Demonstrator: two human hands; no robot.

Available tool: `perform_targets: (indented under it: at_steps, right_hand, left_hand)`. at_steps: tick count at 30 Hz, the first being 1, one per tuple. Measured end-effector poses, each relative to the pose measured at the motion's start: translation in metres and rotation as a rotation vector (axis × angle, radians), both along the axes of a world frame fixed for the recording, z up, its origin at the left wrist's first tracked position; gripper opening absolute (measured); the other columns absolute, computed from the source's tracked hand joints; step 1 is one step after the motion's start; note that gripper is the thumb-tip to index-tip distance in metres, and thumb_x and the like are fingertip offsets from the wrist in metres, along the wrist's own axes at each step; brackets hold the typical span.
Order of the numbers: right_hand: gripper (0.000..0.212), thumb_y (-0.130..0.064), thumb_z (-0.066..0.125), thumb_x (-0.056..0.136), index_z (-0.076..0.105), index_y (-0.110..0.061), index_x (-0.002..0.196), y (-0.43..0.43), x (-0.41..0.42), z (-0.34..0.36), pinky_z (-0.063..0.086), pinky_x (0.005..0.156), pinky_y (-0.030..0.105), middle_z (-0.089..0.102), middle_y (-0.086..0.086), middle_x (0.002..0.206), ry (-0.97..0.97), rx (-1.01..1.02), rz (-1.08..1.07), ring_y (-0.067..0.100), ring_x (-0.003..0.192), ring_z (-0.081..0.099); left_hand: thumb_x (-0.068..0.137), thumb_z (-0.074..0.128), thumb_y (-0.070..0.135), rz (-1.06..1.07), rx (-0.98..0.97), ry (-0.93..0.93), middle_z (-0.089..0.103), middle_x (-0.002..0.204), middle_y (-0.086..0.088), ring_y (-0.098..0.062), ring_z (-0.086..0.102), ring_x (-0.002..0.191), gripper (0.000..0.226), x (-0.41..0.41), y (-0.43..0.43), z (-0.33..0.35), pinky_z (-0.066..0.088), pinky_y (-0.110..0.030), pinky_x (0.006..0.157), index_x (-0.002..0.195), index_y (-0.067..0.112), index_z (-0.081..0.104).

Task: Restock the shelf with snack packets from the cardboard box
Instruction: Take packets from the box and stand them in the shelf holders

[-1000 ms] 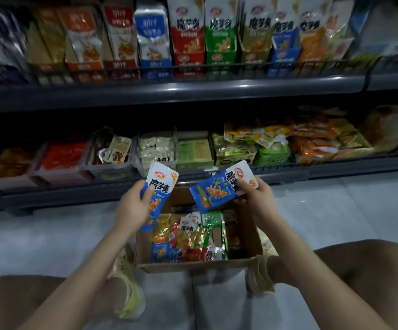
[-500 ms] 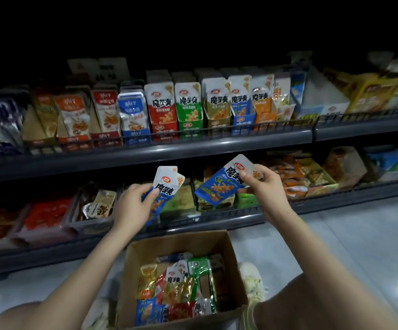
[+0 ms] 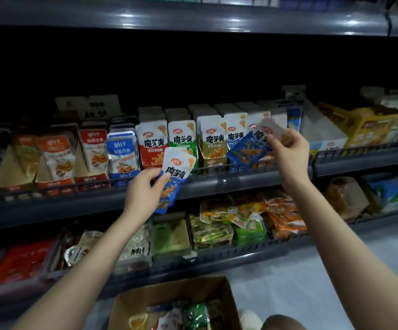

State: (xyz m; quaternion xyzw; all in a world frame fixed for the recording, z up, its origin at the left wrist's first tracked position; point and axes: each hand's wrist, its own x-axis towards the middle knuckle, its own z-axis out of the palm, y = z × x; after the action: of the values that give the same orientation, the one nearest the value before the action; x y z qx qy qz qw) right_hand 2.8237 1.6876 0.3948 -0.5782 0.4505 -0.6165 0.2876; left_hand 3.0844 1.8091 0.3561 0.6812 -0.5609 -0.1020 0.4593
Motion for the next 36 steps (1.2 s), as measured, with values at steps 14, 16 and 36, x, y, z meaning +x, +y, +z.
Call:
perform_targets:
  at_steps: [14,16,36]
  right_hand:
    - [0.024,-0.020,0.064,0.090,0.051,-0.009,0.106,-0.103,0.020,-0.009,0.049,0.075,0.030,0.059,0.004,0.095,0.313,0.042,0.097,0.018,0.087,0.059]
    - [0.018,-0.017,0.064,0.090,0.051,-0.011,0.101,-0.108,0.024,-0.014,0.048,0.073,0.033,0.058,0.005,0.090,0.356,0.054,0.108,0.020,0.084,0.058]
    - [0.010,-0.008,0.062,0.090,0.062,-0.009,0.099,0.008,0.055,-0.018,0.054,0.063,0.024,0.074,0.003,0.086,-0.049,0.295,0.613,0.012,0.079,0.070]
  left_hand:
    - [0.100,0.040,0.030,0.009,-0.141,0.140,0.059,0.089,-0.022,-0.035,0.060,0.081,0.035,-0.014,-0.077,0.012,0.047,-0.054,0.069,0.093,-0.002,0.050]
    - [0.101,0.038,0.028,0.008,-0.139,0.188,0.058,0.089,-0.023,-0.036,0.059,0.082,0.033,-0.017,-0.078,0.011,0.046,-0.050,0.068,0.093,-0.002,0.049]
    - [0.099,0.043,0.028,-0.230,-0.064,0.277,0.061,0.099,-0.006,-0.009,0.063,0.086,0.021,-0.066,-0.065,0.012,0.052,-0.021,0.067,0.099,0.008,0.051]
